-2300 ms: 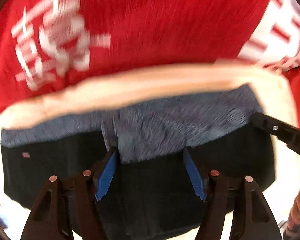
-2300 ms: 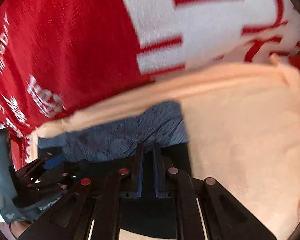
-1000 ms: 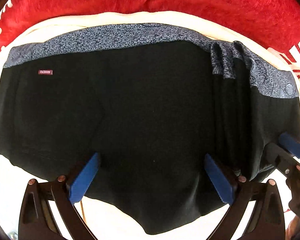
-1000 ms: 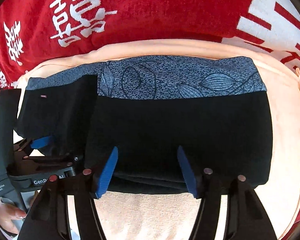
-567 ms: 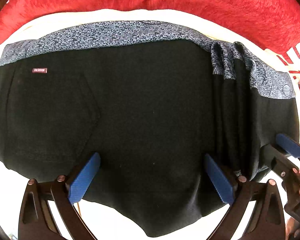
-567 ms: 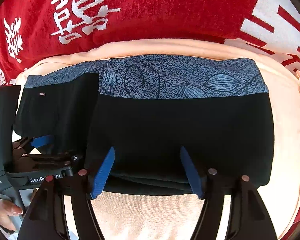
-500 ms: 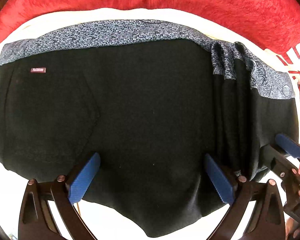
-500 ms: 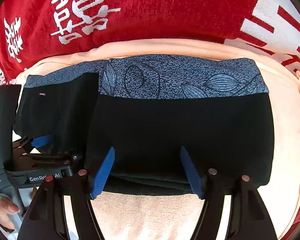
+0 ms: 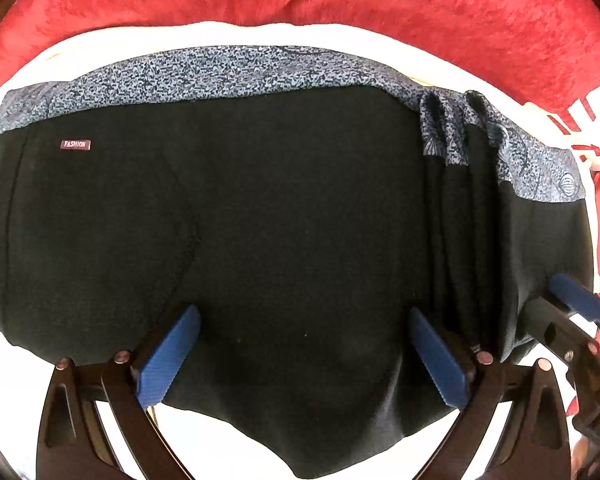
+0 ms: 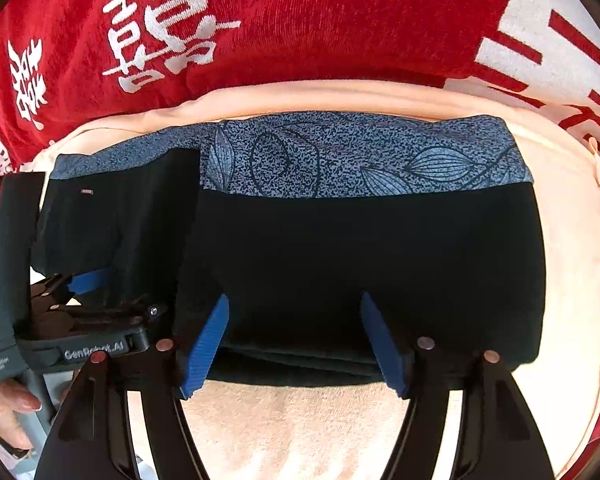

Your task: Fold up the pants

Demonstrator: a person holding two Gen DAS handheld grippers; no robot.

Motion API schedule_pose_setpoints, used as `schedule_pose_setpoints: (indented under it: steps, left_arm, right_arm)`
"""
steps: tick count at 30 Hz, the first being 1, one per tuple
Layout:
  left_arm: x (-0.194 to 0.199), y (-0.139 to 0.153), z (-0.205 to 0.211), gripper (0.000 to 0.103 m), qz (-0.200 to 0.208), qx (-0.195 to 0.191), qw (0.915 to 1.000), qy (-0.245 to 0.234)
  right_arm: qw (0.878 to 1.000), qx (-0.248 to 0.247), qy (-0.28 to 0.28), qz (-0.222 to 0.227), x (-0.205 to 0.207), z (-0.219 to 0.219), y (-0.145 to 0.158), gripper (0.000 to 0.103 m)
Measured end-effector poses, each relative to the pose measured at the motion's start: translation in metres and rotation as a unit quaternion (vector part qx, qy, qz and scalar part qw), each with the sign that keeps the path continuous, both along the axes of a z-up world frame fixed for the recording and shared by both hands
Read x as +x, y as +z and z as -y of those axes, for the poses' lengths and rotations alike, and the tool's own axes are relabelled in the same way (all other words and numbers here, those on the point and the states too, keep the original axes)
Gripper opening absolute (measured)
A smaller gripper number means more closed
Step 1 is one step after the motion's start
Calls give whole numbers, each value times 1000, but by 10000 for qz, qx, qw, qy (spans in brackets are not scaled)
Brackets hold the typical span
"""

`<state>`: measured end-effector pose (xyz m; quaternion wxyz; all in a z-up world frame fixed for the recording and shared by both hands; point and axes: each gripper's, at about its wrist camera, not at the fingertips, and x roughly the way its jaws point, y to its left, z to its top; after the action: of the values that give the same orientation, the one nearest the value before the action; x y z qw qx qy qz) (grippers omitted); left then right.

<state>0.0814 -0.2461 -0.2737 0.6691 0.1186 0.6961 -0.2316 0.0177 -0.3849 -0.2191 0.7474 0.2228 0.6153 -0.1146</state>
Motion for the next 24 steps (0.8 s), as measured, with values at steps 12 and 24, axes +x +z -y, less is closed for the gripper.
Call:
schedule_pose_setpoints:
  steps: [12,24]
  left_arm:
    - [-3,43,-28,103,325,168,9992,150]
    - [22,62,-101,103,591,-11,9953,773]
  right_arm:
    - [9998,115,135,-5,-13,-29,32,72]
    - [9978,367,132,-535,17,-57,-5,77]
